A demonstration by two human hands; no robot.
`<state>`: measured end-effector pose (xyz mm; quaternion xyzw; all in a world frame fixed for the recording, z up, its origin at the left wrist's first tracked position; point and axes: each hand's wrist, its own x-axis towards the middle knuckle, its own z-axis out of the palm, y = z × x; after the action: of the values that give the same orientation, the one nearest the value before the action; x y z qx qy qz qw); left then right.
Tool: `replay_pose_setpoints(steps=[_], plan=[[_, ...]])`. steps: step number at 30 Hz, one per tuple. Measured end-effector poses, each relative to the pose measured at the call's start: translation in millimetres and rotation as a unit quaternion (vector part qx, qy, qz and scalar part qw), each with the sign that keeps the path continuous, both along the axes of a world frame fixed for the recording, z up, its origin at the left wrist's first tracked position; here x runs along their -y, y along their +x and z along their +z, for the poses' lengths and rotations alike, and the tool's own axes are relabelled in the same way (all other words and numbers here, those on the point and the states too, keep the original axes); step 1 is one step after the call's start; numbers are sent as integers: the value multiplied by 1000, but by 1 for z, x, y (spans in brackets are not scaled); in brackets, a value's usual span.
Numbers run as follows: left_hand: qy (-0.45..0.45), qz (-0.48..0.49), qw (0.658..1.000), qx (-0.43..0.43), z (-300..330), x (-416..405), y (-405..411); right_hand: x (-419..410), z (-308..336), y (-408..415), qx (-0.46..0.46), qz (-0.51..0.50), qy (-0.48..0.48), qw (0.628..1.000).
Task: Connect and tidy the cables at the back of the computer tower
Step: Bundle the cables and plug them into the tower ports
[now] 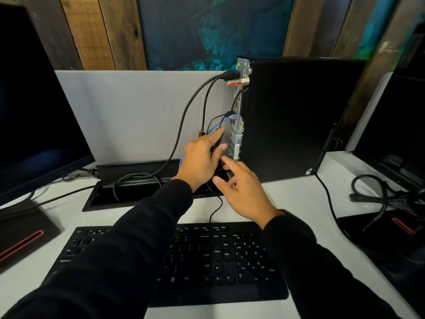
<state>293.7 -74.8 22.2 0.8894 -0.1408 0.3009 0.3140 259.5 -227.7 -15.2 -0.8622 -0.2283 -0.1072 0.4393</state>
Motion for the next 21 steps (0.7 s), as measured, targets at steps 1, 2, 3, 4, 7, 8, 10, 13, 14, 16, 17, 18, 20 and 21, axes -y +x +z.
replay_pose_setpoints(steps=[1,2,3,4,7,8,10,13,14,16,17,18,20,21], plan=[[-12,-1,1000,-8,-1,1,1,-2,2,3,1,-4,19,1000],[-18,0,1000,-20,-3,2,3,-4,4,7,-2,-9,40,999],[-12,8,999,-34,-4,3,3,-6,7,10,-9,-17,62,998],[2,24,999,-44,-6,5,3,-6,9,13,-16,-25,84,996],[64,88,994,-13,-10,9,-6,-7,16,19,-43,-41,125,990],[77,102,992,8,-12,8,-8,-8,17,20,-51,-38,128,990],[64,95,993,25,-13,6,-4,-12,22,24,-59,-22,121,991],[15,60,997,39,-2,6,2,-19,32,32,-51,-5,97,994],[20,58,997,41,4,6,4,-22,34,35,-39,-4,88,995],[37,36,999,10,17,2,6,-29,35,41,-13,-13,77,997],[39,19,999,-24,23,-2,7,-32,35,43,1,-21,77,997],[39,5,998,-58,29,-5,8,-35,34,45,16,-31,81,996],[18,-9,995,-96,36,-10,9,-39,31,49,49,-62,100,992],[-7,-8,995,-95,37,-10,7,-41,29,51,66,-81,105,989]])
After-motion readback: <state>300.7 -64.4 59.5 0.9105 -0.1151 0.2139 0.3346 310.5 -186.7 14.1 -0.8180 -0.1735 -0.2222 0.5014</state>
